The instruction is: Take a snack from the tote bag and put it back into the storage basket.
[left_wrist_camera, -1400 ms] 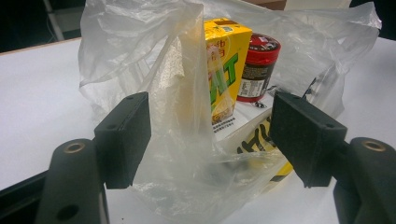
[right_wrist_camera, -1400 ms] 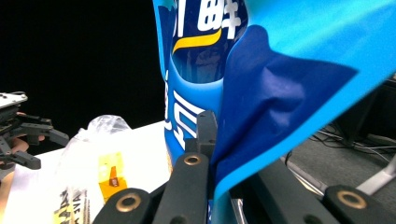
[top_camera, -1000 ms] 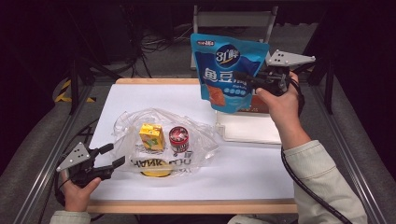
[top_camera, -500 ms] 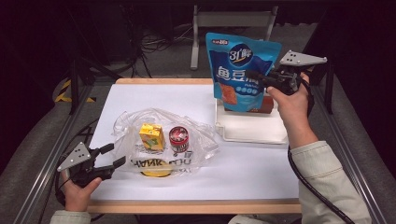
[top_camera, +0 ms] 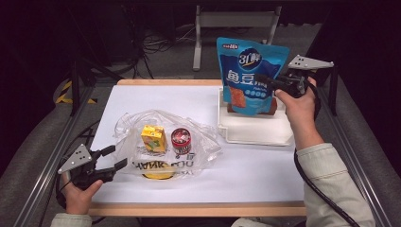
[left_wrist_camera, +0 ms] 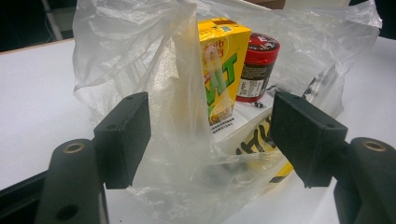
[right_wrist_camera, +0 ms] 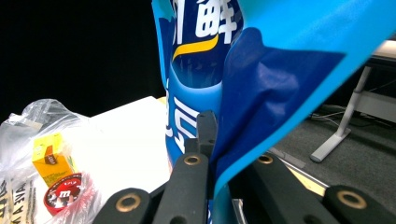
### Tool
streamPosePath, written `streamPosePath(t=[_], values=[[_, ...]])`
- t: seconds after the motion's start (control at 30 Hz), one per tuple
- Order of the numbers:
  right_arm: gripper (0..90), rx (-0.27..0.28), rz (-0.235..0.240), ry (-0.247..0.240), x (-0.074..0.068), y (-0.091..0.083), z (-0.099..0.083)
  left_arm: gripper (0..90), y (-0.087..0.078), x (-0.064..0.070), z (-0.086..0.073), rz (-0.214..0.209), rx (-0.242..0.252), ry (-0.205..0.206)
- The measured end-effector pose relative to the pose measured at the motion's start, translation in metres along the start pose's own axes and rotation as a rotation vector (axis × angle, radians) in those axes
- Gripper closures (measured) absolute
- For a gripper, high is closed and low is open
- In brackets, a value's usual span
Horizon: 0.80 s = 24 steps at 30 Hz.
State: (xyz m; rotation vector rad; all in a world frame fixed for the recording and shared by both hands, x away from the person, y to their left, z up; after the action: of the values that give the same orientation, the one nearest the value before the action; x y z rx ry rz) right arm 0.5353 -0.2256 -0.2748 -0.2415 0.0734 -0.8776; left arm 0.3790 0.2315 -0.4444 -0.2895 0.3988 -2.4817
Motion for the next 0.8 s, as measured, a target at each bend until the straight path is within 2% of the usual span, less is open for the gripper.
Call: streamPosePath(t=[0.37, 0.6, 0.8], values=[[88.7, -0.02, 0.001, 0.011, 0.009, 0.008, -0.019, 30.0, 0.0, 0.001, 0.0, 0.002, 0.002, -0.006], [88.7, -0.034, 0.008, 0.015, 0.011, 0.015, -0.029, 29.9, -0.001, 0.001, -0.001, 0.002, -0.001, 0.002], [88.7, -0.042, 0.025, 0.019, 0.011, 0.024, -0.038, 29.8, -0.004, 0.002, -0.002, 0.008, 0.003, -0.01]])
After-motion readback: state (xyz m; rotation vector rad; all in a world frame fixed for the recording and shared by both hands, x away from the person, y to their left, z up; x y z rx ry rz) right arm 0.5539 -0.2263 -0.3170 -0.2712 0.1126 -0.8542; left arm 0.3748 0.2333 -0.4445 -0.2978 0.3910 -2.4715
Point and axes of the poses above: each handheld gripper's, and its own axes: y roughly forward along the jaws, z roughly out of its top, x roughly to its right, the point moved 9 cm from there along y, roughly forward along the jaws, and after that the axes turned 8 degrees about -z, right-handed, at the moved point
